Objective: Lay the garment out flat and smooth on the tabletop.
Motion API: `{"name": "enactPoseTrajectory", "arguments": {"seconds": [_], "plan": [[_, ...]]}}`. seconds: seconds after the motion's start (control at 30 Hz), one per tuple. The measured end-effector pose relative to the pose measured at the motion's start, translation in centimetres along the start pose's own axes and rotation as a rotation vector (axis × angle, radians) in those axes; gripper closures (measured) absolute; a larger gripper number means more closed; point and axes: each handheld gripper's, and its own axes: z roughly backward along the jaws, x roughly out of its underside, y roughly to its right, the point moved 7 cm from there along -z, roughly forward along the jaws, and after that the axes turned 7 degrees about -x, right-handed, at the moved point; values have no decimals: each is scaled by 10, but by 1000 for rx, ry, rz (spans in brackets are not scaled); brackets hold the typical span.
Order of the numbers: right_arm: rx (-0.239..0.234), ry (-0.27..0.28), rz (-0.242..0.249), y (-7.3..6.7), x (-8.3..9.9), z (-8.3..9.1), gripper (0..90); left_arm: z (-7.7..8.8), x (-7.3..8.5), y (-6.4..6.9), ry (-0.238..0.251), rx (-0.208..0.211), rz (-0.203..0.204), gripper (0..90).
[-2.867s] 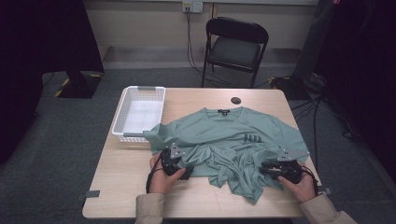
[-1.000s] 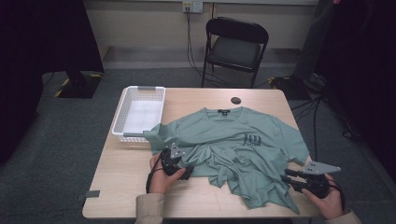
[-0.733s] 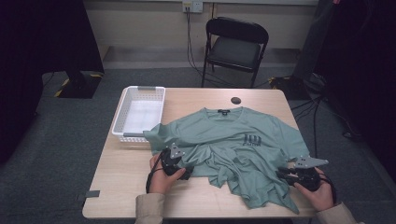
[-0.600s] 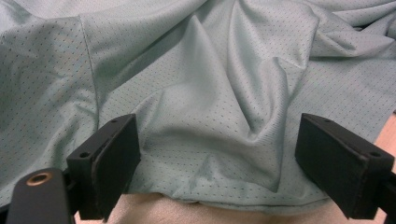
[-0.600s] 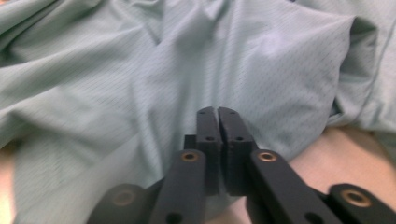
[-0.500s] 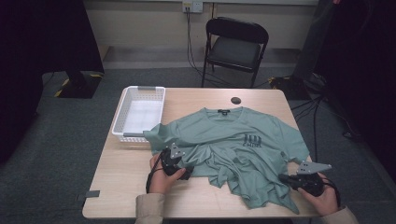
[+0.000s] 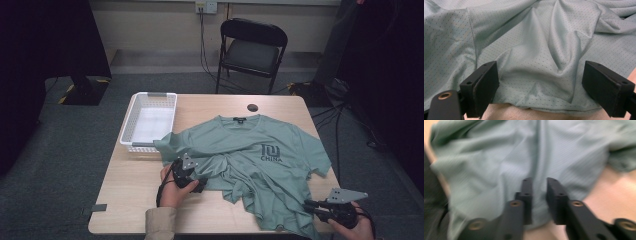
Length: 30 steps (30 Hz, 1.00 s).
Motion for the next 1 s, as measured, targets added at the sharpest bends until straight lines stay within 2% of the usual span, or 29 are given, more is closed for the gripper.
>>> {"name": "enactPoseTrajectory", "arguments": {"seconds": [0.1,0.27,0.3,0.37,0.43,0.47,0.57,0.67,0.93,1.0], "plan": [[60,36,-1,11,-11,2,689,0,0,0,0,0,-1,134],[121,22,8,26,-23,-7,687,0,0,0,0,1,-1,133],[145,33,6,29,-25,-7,680,0,0,0,0,1,-1,133],[159,47,-3,34,-29,-6,674,0,0,0,-1,1,-2,133],[172,37,-6,37,-29,-7,669,0,0,0,0,1,-1,133],[180,-2,-28,43,-26,-15,680,0,0,0,0,1,-1,133],[163,-36,-28,44,-21,-22,789,0,0,0,0,1,-1,133],[129,-46,-15,39,-20,-21,900,0,0,0,0,1,-1,133],[-4,-43,11,7,-11,-13,900,0,0,0,-1,1,-2,133],[-20,-54,18,0,-6,-12,900,0,0,0,0,1,0,132]]}}
